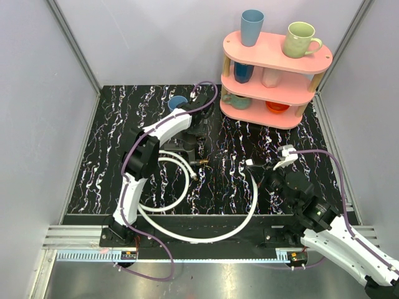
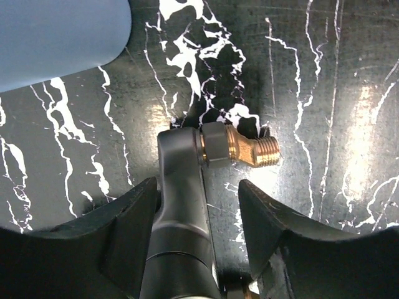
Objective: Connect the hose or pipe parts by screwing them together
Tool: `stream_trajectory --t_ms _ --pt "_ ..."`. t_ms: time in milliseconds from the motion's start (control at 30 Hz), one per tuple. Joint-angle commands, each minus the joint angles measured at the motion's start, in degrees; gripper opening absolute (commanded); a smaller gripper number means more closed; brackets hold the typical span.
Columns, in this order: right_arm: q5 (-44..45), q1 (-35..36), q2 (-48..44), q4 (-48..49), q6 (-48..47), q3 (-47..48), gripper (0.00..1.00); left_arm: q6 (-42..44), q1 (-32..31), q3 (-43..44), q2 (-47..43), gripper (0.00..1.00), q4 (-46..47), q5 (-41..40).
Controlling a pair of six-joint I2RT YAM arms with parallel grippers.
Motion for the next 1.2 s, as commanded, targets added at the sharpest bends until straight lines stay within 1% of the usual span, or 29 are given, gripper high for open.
stream_trajectory --t_ms 0,167,267,367,600,700,767,800,867,900,933,967,1000,1033,1100,1133,1167 --pt "-0.3 0.1 -1.2 1.7 0.1 2.1 0.0 -2.9 0.8 -1.3 -0.6 0.58 -2.9 -4.0" --pt "0.2 0.2 -2.2 0.6 0.0 2.4 0.0 -0.1 2.1 -6.6 -5.3 0.57 -0.3 -2.5" --pt "0.4 0.2 -2.5 0.7 0.1 2.3 0.0 1.4 2.5 -7.6 -7.0 0.58 -0.5 1.2" --pt "0.6 0.2 -2.0 1.1 0.2 2.0 0.0 1.5 2.5 -7.3 -7.3 0.59 -1.1 4.1" --pt "0.2 0.2 -2.2 1.5 0.5 2.2 0.0 0.6 2.6 -8.8 -5.5 0.57 -1.1 4.7" --pt "0.2 0.2 -2.0 1.8 0.8 2.0 0.0 0.7 2.6 -8.6 -4.4 0.56 -1.1 5.0" --pt "0.4 0.2 -1.2 3.0 0.6 2.0 0.0 0.9 2.6 -8.3 -3.9 0.53 -1.1 4.7" --pt "0.4 0.2 0.6 5.1 0.2 2.1 0.0 1.2 2.7 -8.2 -3.7 0.52 -1.1 4.6" --pt "0.9 0.2 3.5 7.5 -1.4 3.2 0.0 1.4 2.9 -8.0 -3.4 0.45 -1.1 4.8" --pt "1.4 0.2 7.2 9.6 -2.1 4.0 0.0 1.5 3.1 -8.0 -3.2 0.42 -1.2 5.1" --pt "2.3 0.2 9.3 10.6 -3.5 5.8 0.0 1.5 3.5 -7.9 -3.1 0.33 -1.3 5.6" --pt "2.5 0.1 11.4 11.6 -4.1 6.8 0.0 1.4 3.7 -7.5 -3.0 0.29 -1.7 5.8" --pt "2.8 0.2 15.4 13.2 -4.8 7.9 0.0 1.3 3.9 -7.4 -2.9 0.25 -1.9 6.7" --pt "3.7 0.1 17.3 13.7 -6.3 10.0 0.0 1.2 4.3 -7.2 -2.9 0.24 -2.1 7.1" --pt "4.9 0.2 22.3 14.0 -7.4 12.2 0.0 1.0 4.6 -6.7 -3.2 0.25 -3.2 7.3" --pt "5.8 0.2 23.6 15.8 -8.6 14.0 0.0 0.9 4.9 -6.3 -3.4 0.28 -3.6 7.1" --pt "5.9 0.2 25.5 16.0 -8.9 14.8 0.0 0.8 5.0 -6.6 -3.7 0.45 -3.6 7.1"
